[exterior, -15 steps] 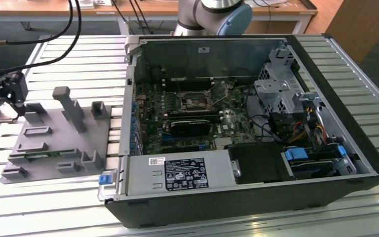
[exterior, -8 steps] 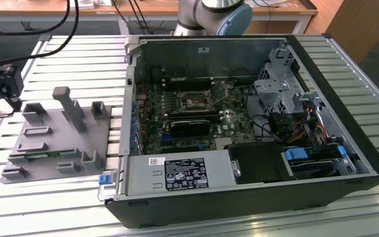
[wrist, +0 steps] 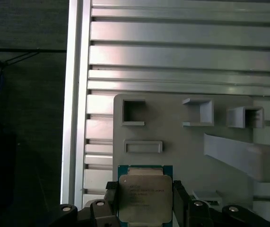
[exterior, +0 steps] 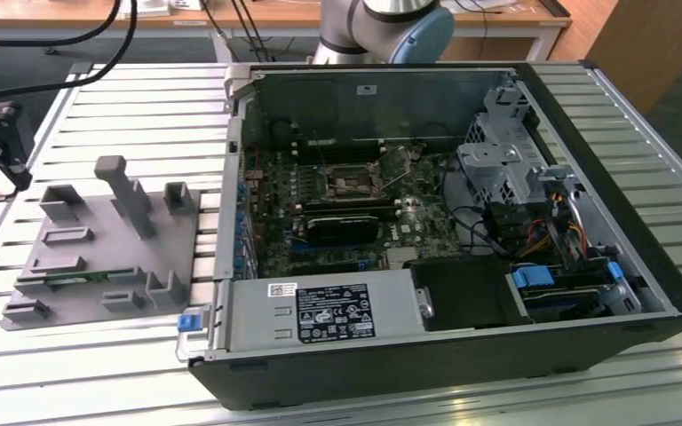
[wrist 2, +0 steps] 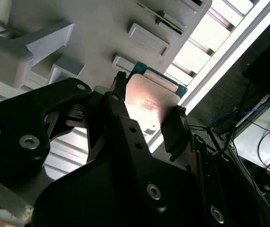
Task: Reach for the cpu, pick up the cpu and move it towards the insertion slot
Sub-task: 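Pick up the cpu and move it towards the insertion slot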
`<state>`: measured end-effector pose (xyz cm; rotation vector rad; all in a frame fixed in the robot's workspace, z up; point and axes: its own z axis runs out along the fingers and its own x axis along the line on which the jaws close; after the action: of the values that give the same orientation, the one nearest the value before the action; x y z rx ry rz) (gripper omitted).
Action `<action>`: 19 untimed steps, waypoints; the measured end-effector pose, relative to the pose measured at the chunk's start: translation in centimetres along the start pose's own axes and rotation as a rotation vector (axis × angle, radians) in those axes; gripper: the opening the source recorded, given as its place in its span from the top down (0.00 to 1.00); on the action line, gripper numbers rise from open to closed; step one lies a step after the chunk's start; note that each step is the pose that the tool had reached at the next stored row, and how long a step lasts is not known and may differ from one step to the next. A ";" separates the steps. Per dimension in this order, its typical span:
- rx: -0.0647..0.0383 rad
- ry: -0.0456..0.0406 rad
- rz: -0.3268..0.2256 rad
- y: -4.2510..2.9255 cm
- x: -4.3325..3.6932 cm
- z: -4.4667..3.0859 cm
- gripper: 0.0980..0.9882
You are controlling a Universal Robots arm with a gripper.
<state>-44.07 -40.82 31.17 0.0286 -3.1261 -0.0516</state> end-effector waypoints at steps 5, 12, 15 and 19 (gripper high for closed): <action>0.000 0.0001 0.000 0.06 0.02 -1.16 0.50; 0.000 -0.0001 0.000 0.14 0.04 -2.81 0.50; 0.000 0.0000 0.000 0.19 0.05 -3.49 0.50; 0.000 -0.0001 0.000 0.27 0.06 -4.51 0.50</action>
<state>-44.07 -40.70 35.69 0.0285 -3.1262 -0.0518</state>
